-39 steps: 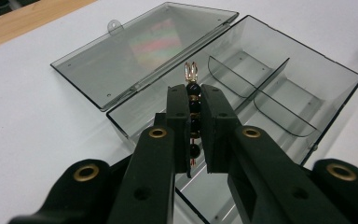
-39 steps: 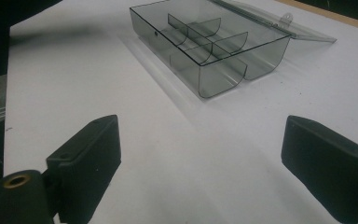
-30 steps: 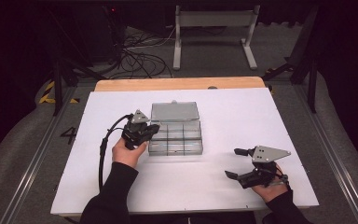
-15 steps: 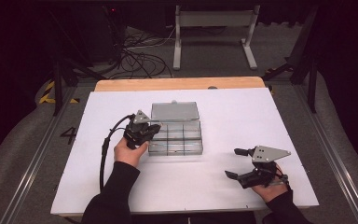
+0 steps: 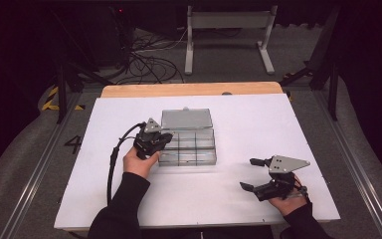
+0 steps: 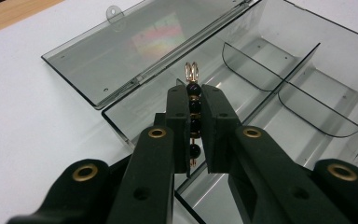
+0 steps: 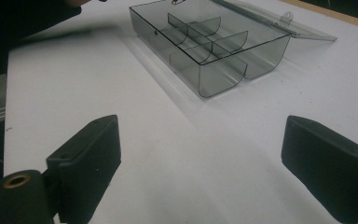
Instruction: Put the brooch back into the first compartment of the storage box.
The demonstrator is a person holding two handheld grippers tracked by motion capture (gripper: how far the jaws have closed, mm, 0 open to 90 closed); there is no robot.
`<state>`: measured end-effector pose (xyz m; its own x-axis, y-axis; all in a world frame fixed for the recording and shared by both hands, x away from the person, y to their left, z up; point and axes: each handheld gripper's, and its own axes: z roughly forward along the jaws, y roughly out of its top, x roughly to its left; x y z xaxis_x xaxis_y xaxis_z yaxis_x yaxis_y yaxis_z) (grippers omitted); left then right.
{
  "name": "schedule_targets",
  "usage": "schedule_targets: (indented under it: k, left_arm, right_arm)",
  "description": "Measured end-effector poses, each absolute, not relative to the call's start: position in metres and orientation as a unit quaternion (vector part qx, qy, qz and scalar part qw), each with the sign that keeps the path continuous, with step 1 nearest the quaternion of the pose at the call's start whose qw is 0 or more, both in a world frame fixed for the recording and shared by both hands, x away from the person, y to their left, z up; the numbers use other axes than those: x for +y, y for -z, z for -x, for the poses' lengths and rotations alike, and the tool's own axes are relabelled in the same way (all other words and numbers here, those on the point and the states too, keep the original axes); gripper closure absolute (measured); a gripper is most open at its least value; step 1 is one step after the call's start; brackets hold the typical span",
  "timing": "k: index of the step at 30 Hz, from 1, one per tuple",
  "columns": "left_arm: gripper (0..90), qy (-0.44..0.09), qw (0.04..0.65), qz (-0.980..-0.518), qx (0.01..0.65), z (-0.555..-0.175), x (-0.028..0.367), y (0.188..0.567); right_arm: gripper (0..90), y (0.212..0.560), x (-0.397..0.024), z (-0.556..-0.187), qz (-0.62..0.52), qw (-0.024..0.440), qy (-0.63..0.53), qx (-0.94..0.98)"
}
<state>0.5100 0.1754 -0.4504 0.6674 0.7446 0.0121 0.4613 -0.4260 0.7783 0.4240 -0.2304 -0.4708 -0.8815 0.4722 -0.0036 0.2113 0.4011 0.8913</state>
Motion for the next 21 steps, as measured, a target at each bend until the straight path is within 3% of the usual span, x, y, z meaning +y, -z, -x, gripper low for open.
schedule_targets:
  k: [21]
  left_arm:
    - [64.3,-0.190,0.443,-0.809,0.337,-0.487,0.176,0.423]
  right_arm:
    - [11.9,0.471,-0.231,-0.424,-0.206,0.128,-0.507,0.827]
